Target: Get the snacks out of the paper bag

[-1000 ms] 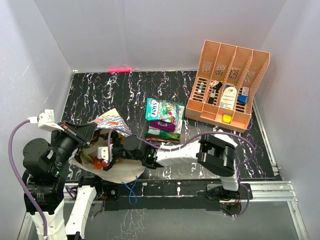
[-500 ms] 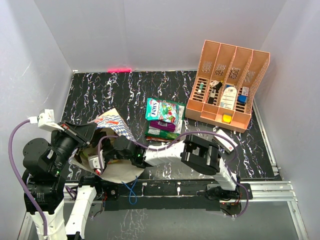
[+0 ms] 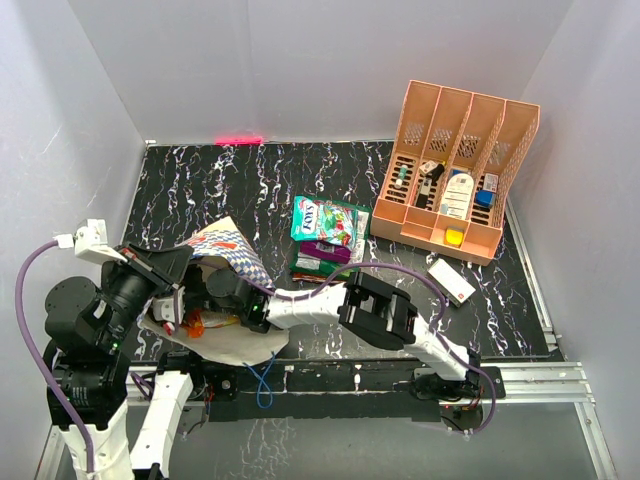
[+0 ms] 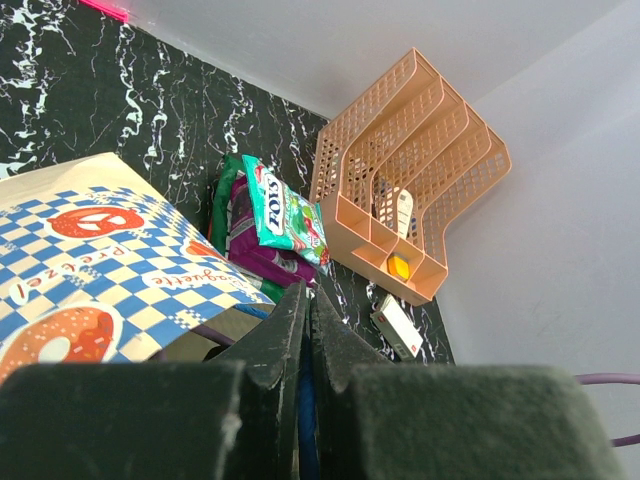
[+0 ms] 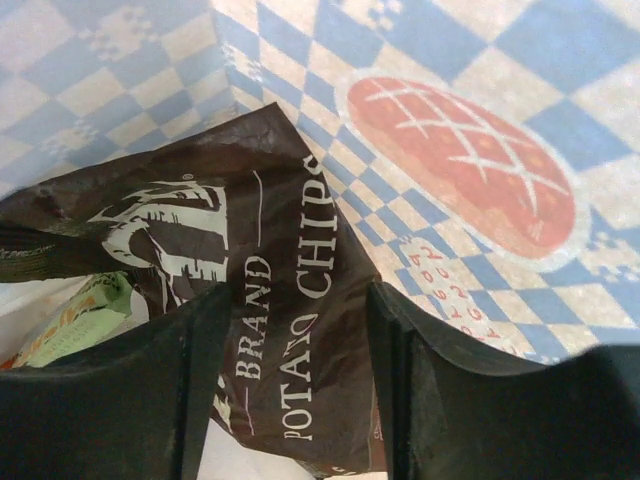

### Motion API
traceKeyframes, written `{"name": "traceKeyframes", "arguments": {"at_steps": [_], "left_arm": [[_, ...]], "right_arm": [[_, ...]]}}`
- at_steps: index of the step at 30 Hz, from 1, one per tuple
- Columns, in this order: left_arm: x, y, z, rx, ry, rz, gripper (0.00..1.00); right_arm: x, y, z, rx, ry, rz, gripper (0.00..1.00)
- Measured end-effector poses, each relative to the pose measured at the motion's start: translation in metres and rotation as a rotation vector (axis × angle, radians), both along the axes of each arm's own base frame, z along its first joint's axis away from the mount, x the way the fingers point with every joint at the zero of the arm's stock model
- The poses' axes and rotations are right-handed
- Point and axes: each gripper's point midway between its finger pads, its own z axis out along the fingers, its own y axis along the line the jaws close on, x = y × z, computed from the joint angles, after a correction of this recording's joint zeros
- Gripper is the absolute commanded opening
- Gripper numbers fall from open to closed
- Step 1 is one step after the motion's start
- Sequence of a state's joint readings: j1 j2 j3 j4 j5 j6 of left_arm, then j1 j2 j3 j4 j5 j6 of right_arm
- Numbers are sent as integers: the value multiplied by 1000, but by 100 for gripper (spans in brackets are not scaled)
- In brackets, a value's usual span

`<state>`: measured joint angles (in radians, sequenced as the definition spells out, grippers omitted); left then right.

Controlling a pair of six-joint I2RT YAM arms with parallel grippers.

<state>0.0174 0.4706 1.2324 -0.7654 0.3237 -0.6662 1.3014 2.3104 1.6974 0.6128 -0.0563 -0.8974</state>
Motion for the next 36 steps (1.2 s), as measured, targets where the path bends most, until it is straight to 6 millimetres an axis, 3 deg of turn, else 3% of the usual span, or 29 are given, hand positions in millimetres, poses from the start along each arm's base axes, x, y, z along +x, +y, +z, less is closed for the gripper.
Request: {"name": "traceKeyframes", "arguments": {"at_steps": [3,5,12,18,19,23,26,31,36], "left_arm": [[0,2,-1,2,7,14,0],[0,5,-4,4,18,29,0],[1,11,-10,10,50,67,0],[1,15,-8,21,58,89,0],[1,15,-8,23,55,90,0],[1,15,-7,29,52,88,0],[1,14,-7,31,51,81,0],[1,11,-6,27,50,58,0],[4,7,-3,23,41,37,0]], "right_arm": [[3,-2,-1,9,21,-6,19],[5,-5,-4,8,37,-11,11],[16,-29,-10,-20,73,-53,7],[8,-53,6,-20,77,-46,8],[7,-54,9,-15,75,-40,14],[6,-54,12,-3,89,-35,64],[5,-52,11,0,101,-29,86],[-5,-35,7,-3,106,47,99],[-16,-9,-3,-9,107,118,99]]}}
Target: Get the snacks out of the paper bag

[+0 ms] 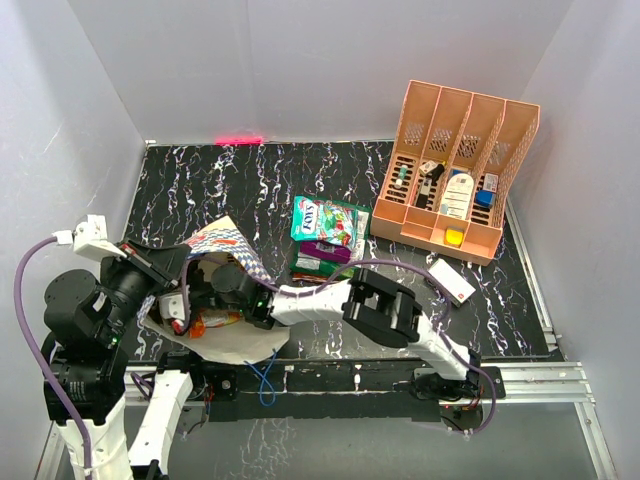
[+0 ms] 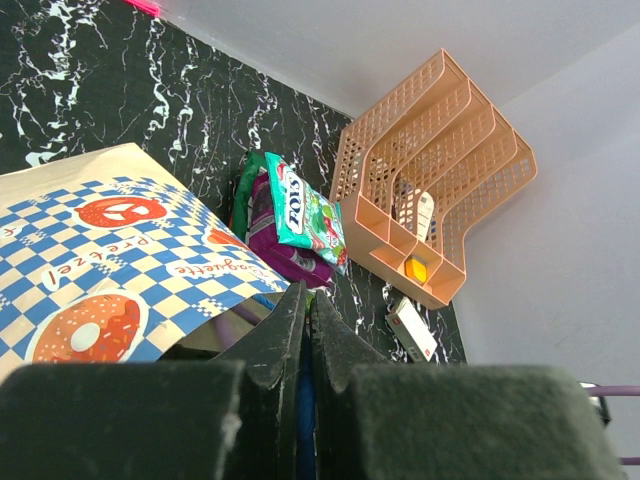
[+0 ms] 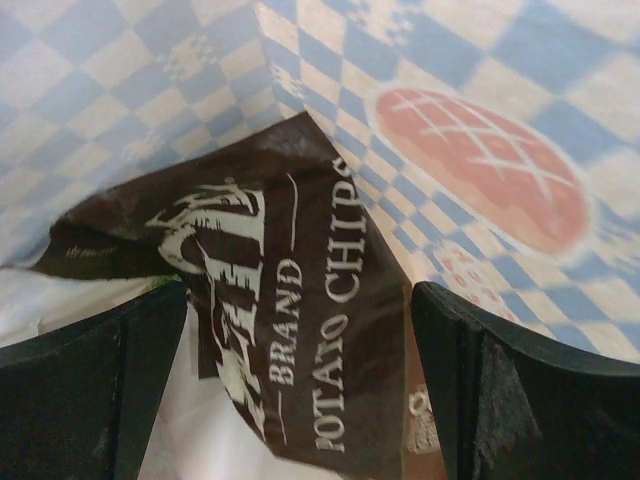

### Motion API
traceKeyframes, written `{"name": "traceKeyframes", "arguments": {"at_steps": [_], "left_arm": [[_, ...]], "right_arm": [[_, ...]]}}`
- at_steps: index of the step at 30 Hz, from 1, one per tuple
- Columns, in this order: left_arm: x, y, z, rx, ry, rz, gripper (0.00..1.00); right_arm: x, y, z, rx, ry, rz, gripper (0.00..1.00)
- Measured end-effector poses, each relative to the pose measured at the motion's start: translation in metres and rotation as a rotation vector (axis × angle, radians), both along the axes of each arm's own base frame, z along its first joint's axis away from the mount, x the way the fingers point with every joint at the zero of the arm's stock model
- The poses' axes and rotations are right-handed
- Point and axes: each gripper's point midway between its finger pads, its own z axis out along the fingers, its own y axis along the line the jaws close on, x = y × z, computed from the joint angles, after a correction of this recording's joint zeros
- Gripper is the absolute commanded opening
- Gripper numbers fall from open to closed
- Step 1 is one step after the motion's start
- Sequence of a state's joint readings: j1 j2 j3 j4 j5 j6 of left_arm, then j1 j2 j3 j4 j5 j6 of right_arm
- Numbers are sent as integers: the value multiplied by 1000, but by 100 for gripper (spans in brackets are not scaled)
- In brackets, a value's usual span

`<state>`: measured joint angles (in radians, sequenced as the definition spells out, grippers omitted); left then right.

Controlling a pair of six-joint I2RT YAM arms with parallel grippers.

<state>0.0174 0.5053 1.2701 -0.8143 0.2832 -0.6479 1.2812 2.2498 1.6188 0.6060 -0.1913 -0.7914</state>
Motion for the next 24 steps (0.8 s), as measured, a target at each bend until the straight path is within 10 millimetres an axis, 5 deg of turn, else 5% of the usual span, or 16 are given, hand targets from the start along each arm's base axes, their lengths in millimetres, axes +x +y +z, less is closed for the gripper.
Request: {"name": "traceKeyframes", "arguments": {"at_steps": [4,9,13,15,24], "left_arm": [[-1,-3,0,-3,1,-15,0],[-1,-2,-1,-2,4,-15,0],[0,2,-4,3,18,11,0],[0,5,-6,6,28,30,0],[0,24,-17,29,75,141,0]], "right_arm": [[6,21,-12,10,-5,-15,98],[28,35,-18,38,-4,-119,65],[36,29,-25,23,11,-160,26],[39,22,-32,2,19,-169,13],[29,-24,-16,-45,60,-158,7]]}}
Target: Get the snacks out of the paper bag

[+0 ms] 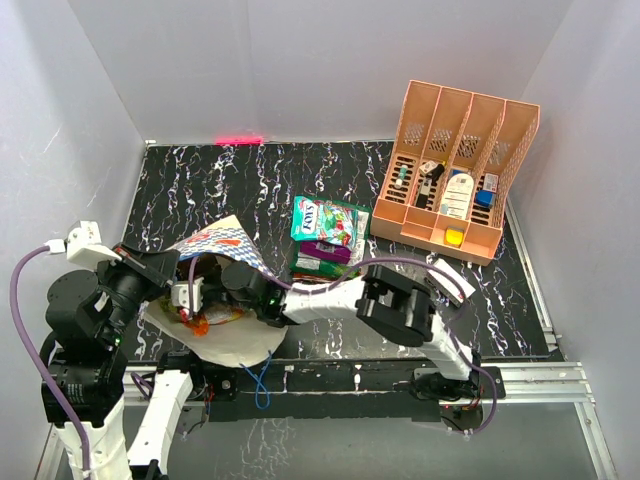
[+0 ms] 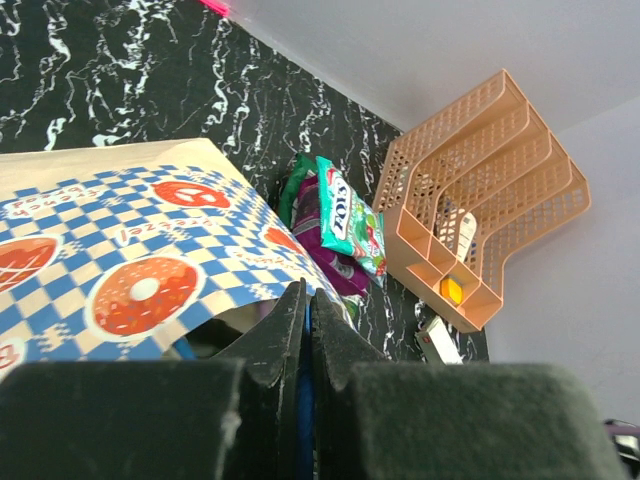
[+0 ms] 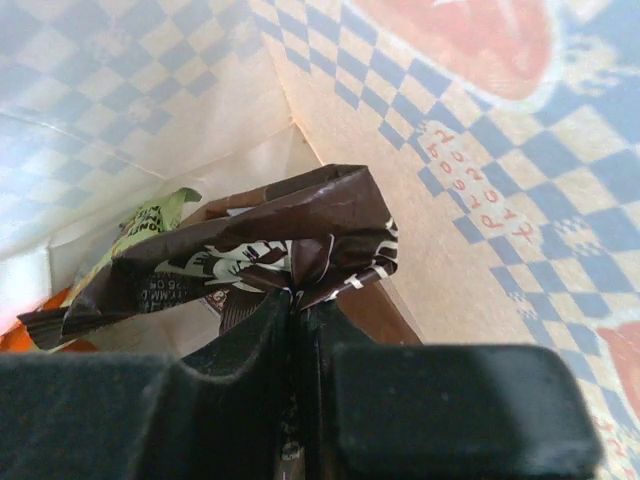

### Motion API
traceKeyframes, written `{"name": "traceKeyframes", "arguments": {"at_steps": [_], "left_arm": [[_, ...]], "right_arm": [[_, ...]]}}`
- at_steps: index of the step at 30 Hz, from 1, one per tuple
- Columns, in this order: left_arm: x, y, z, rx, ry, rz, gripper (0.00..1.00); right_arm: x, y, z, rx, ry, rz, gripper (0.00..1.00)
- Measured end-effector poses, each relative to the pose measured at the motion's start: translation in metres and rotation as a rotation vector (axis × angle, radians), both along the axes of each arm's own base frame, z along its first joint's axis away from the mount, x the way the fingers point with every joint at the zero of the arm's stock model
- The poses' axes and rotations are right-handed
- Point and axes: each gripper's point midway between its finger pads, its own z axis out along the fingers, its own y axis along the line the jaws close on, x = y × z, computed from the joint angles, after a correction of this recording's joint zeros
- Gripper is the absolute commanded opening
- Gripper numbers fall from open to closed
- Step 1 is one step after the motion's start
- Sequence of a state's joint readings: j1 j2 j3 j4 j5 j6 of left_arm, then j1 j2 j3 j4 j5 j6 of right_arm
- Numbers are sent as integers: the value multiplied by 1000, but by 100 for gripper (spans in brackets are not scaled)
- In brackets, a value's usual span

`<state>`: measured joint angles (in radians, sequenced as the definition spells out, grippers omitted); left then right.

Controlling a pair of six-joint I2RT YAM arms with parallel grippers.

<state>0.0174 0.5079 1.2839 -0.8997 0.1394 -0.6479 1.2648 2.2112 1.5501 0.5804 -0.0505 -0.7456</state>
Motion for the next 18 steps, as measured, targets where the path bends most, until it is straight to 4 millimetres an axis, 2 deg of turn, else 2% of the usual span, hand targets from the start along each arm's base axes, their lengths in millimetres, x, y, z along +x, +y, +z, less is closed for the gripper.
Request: {"name": "traceKeyframes", "arguments": {"at_steps": [5,11,14,18], "left_arm": [[0,4,3,6,-3,22,0],[1,5,4,8,-4,29,0],[1,5,4,8,-4,30,0],[1,5,4,8,-4,29,0]], "right_arm": [[-23,-24,15,-34,82,76,7],[-55,-59,9,-96,212,175,7],[-63,-72,7,-112,266,185,7],[-64,-83,17,-111,325,157,7]]}}
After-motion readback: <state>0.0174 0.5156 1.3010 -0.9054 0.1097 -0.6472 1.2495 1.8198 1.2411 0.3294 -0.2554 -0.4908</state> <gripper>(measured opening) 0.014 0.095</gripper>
